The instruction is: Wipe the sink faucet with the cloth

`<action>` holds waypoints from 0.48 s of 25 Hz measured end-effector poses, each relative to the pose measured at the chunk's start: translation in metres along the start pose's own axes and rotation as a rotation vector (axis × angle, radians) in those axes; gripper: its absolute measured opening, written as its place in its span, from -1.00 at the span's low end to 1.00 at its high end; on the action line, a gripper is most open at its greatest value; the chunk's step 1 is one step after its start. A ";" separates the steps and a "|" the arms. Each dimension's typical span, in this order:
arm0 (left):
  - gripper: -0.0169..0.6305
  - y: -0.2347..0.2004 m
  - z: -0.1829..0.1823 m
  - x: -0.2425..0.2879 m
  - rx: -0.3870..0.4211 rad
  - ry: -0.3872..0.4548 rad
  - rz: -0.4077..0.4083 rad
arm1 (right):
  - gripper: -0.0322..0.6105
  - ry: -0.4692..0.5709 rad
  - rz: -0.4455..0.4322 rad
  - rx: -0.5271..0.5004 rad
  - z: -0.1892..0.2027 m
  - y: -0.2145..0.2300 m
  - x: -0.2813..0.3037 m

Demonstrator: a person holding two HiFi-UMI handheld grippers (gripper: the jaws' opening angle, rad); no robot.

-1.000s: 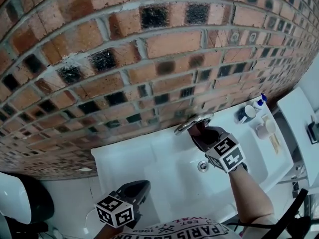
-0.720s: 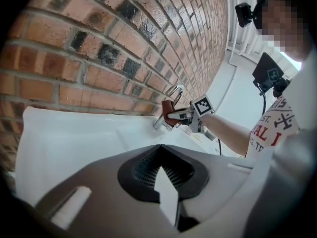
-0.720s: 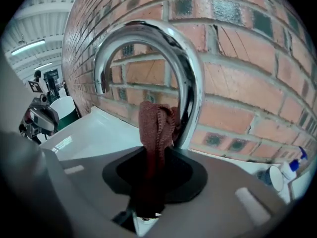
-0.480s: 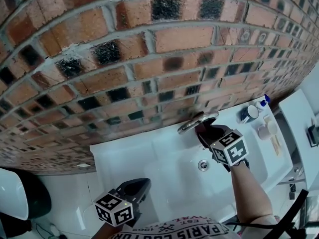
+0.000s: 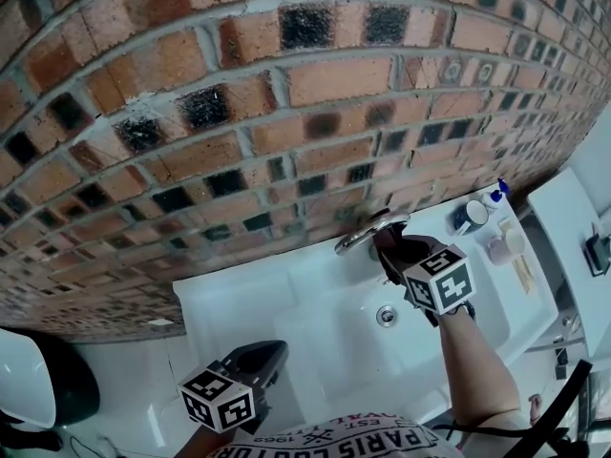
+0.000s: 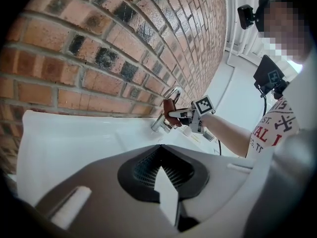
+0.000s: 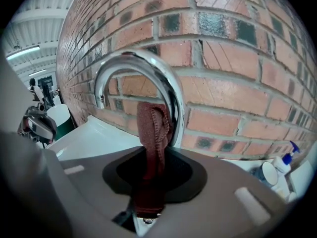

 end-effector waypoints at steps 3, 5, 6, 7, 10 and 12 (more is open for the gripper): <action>-0.93 0.005 -0.003 -0.005 0.008 0.014 0.005 | -0.62 0.032 0.014 -0.018 -0.014 -0.003 -0.014; -0.93 0.007 -0.004 -0.009 0.010 0.023 0.008 | -0.62 0.055 0.028 -0.039 -0.025 -0.006 -0.024; -0.93 0.008 -0.004 -0.012 0.011 0.029 0.008 | -0.62 0.063 0.036 -0.053 -0.031 -0.008 -0.028; -0.93 0.009 -0.005 -0.014 0.011 0.035 0.008 | -0.62 0.068 0.043 -0.068 -0.035 -0.011 -0.032; -0.93 0.011 -0.006 -0.022 0.009 0.054 0.004 | -0.62 0.068 0.041 -0.109 -0.044 -0.024 -0.038; -0.93 0.011 -0.007 -0.028 0.008 0.071 -0.001 | -0.62 0.068 0.023 -0.138 -0.049 -0.040 -0.040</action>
Point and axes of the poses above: the fingertips, and each gripper's own axes: x forward along the fingers, y to its right, z out of its underside, the point moved 2 cm from there along -x, backward along the fingers, and after that the axes turned 3 degrees about x, right-handed, at the moved point
